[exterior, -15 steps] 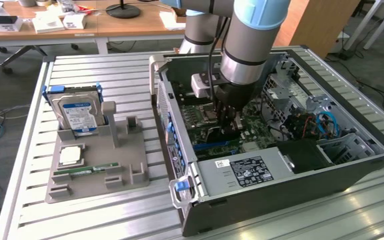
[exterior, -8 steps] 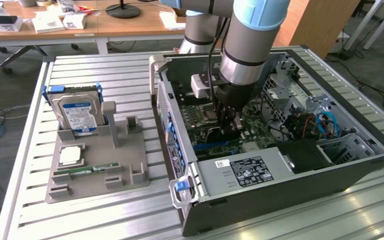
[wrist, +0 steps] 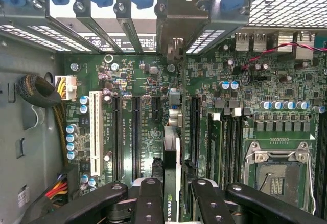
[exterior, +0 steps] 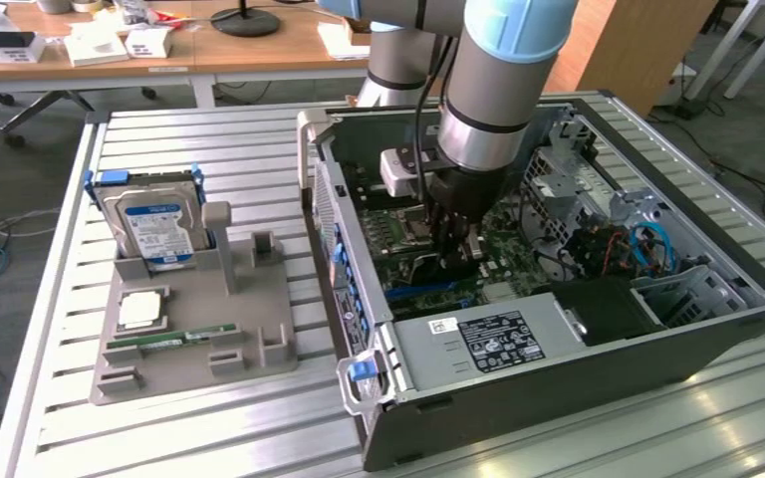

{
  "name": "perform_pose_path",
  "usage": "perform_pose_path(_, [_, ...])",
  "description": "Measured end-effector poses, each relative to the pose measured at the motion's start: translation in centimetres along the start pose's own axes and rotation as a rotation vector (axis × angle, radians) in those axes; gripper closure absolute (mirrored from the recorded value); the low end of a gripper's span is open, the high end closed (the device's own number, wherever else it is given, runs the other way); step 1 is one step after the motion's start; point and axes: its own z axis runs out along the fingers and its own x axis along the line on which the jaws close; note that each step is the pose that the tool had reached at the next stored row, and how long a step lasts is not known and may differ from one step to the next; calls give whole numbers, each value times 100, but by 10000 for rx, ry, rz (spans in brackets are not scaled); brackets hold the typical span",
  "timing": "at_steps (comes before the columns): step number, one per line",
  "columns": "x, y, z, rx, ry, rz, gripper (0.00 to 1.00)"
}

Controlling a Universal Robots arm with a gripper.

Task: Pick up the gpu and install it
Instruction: 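Insert the gpu into the slot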

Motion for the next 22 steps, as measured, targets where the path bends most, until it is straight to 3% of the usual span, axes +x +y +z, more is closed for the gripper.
perform_pose_path(22, [0,7,19,1,1,-1,74])
